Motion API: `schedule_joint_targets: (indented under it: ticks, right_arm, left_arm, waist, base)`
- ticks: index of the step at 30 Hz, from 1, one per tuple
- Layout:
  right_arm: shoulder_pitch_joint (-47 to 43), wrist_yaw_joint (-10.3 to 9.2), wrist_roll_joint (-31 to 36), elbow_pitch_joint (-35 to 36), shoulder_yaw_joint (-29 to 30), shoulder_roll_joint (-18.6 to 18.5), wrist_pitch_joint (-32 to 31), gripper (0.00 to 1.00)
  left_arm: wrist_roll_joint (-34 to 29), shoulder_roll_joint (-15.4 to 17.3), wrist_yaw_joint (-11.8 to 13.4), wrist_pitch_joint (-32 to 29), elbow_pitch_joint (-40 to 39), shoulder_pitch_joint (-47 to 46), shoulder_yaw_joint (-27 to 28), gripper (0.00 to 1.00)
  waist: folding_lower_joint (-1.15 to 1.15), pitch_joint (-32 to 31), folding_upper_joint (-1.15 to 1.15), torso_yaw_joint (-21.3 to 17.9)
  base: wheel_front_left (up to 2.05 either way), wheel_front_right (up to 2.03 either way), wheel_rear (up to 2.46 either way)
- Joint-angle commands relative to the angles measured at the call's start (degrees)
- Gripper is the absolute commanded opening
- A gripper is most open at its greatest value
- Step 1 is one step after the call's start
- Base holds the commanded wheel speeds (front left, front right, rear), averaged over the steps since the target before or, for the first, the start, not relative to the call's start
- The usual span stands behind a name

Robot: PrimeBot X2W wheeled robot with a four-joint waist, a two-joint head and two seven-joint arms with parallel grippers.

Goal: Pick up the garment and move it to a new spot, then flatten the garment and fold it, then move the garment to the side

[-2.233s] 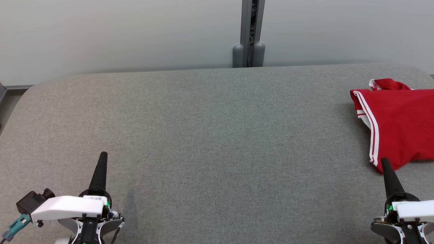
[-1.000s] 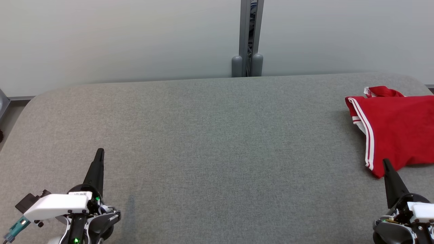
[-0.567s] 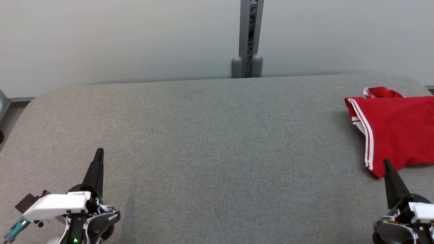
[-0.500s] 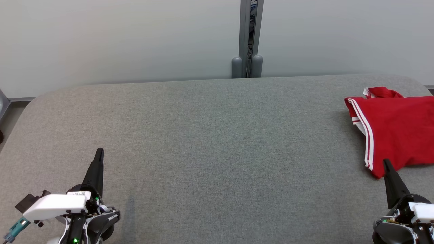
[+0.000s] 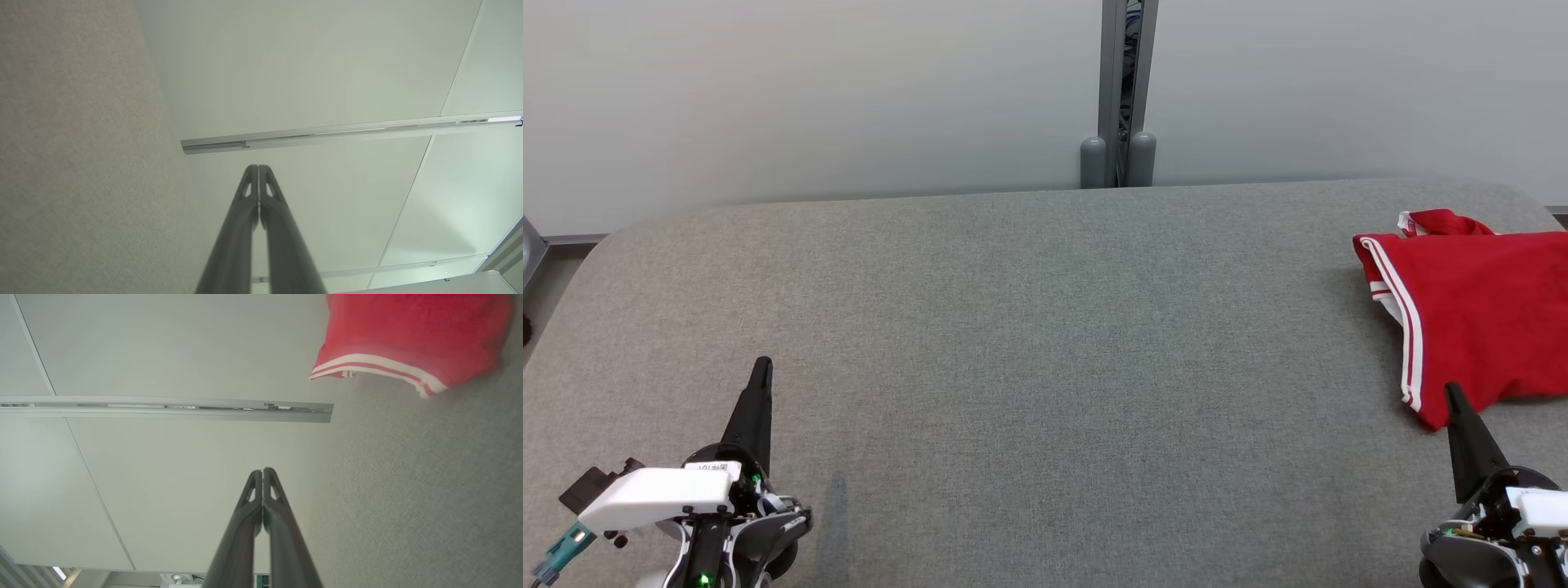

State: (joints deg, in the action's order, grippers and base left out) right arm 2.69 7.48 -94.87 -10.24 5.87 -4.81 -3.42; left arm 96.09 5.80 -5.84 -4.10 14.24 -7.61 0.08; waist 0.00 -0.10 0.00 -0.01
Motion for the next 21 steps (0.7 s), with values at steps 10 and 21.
schedule_joint_targets:
  ticks: [10,21]
  right_arm:
    - [-0.6,0.02,-0.6,0.1,-0.2,-0.7,0.5,0.00]
    - [-0.7,0.02,-0.9,0.2,-0.5,-0.9,0.8,0.00]
  left_arm:
    - [-0.2,0.0,-0.2,-0.3,0.0,-1.1,0.4,0.00]
    - [-0.4,0.0,-0.2,-0.4,0.0,-1.1,0.5,0.00]
  waist:
    - [0.00,0.0,0.00,0.0]
    - [0.00,0.0,0.00,0.0]
  base:
    - [0.00,0.00,0.00]
    - [0.00,0.00,0.00]
